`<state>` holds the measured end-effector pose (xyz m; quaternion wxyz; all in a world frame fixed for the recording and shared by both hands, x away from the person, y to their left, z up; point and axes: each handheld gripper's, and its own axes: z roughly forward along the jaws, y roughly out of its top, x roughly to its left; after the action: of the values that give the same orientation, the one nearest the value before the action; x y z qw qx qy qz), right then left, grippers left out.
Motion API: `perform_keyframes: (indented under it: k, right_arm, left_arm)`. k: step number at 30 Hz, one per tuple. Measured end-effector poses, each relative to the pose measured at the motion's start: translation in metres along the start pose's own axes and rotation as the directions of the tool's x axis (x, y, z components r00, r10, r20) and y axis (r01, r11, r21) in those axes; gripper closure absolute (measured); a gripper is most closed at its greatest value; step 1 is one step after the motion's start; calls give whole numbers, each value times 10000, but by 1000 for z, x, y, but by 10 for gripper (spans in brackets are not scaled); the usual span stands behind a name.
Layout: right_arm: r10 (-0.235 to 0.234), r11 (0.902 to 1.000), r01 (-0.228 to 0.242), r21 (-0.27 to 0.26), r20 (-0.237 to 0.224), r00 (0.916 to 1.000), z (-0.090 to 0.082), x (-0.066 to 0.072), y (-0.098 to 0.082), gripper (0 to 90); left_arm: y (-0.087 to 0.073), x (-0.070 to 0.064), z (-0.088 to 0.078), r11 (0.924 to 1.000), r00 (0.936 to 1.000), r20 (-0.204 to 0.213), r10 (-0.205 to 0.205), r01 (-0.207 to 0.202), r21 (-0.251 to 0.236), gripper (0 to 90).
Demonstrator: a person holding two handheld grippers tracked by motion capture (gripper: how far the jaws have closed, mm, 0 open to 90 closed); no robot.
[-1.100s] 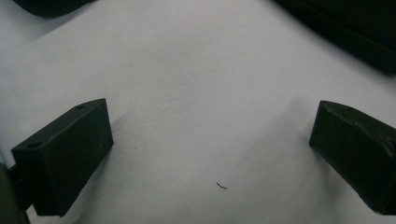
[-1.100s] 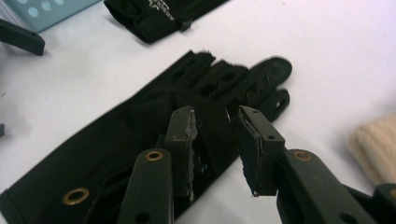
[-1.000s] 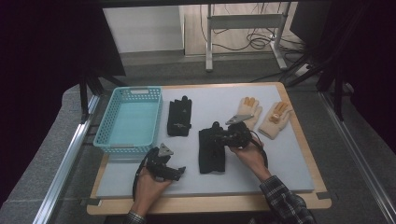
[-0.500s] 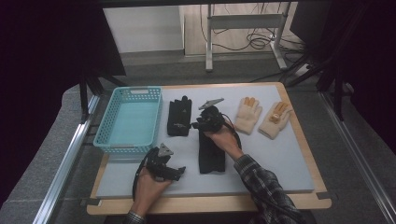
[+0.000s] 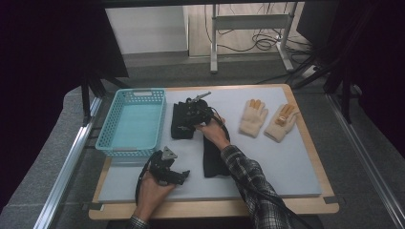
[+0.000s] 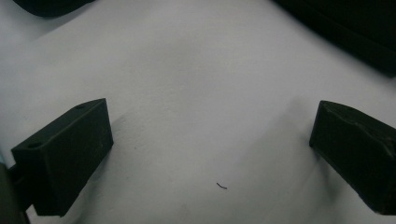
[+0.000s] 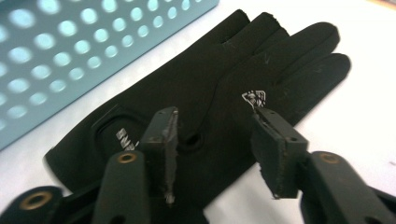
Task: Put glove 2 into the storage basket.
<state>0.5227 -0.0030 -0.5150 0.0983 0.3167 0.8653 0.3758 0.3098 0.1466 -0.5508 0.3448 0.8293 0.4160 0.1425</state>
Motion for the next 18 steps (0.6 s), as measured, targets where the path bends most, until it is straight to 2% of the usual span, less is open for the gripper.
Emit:
perform_keyframes:
  k: [4, 6, 8, 12, 16, 18]
  right_arm:
    - [13, 9997, -17, 262, 173, 9999, 16, 1, 3, 482]
    - [-151, 9980, 126, 614, 403, 9991, 22, 2, 3, 529]
    - [-292, 9974, 255, 673, 554, 9980, 24, 4, 5, 635]
    - [-162, 9978, 146, 641, 246, 9996, 25, 7, 4, 855]
    - [208, 9971, -213, 729, 76, 9998, 23, 5, 5, 881]
    - [63, 9970, -75, 774, 162, 9998, 21, 6, 6, 883]
  left_arm:
    - [0, 0, 0, 10000, 10000, 1, -2, 2, 5, 0]
    - [0, 0, 0, 10000, 10000, 3, 2, -2, 24, 0]
    - [0, 0, 0, 10000, 10000, -1, 0, 0, 5, 0]
    - [0, 0, 0, 10000, 10000, 3, 2, -2, 29, 0]
    - [0, 0, 0, 10000, 10000, 3, -3, 3, 13, 0]
    - [0, 0, 0, 10000, 10000, 4, -2, 2, 14, 0]
